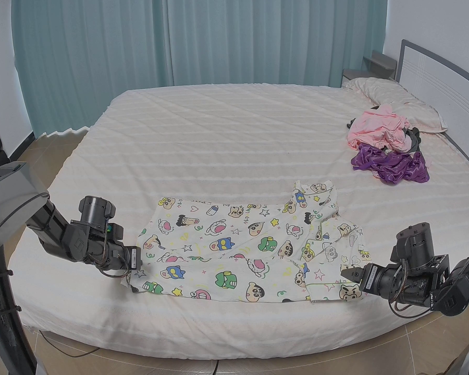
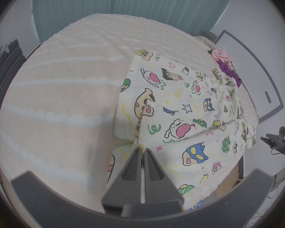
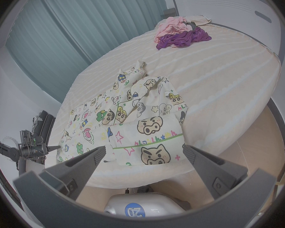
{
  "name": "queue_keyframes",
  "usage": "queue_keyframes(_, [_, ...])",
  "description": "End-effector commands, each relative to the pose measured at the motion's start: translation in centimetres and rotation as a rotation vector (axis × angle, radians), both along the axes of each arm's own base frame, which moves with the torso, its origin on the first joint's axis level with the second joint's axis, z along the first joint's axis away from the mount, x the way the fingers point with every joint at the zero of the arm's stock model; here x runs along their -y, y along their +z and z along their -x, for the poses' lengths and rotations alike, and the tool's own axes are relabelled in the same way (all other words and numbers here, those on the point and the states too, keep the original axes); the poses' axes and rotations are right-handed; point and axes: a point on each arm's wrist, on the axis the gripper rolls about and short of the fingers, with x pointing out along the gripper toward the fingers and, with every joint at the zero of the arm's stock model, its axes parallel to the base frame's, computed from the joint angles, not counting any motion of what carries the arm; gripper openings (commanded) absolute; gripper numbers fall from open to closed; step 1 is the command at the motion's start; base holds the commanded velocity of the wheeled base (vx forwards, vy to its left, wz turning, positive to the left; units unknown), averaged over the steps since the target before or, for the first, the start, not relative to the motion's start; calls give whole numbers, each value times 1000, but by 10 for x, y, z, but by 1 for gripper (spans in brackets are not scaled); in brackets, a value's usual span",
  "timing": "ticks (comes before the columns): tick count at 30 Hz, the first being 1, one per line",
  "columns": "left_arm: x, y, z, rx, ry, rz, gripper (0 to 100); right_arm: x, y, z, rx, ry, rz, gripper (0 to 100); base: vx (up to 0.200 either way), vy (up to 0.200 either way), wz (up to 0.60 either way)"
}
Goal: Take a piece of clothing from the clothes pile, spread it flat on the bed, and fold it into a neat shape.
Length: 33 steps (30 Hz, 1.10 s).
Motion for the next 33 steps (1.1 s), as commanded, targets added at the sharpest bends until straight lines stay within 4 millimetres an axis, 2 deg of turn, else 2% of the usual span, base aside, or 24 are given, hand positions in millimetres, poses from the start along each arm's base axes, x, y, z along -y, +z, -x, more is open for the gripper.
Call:
queue_keyframes(1, [-6,10,7,15,16,1,0,0,-1,0,-5,2,1,100,0,0,0])
queue_keyframes(8, [-7,13,16,10,23,1,0,-1,-9,-3,-32,0,15,100,0,0,0])
queue_keyframes(18, [-7,17,27,5,47,-30,0,-1,-9,-3,-32,1,14,100,0,0,0])
queue_keyframes(33, [-5,14,16,14,95,-22,0,0,-9,-2,-36,-6,13,100,0,0,0])
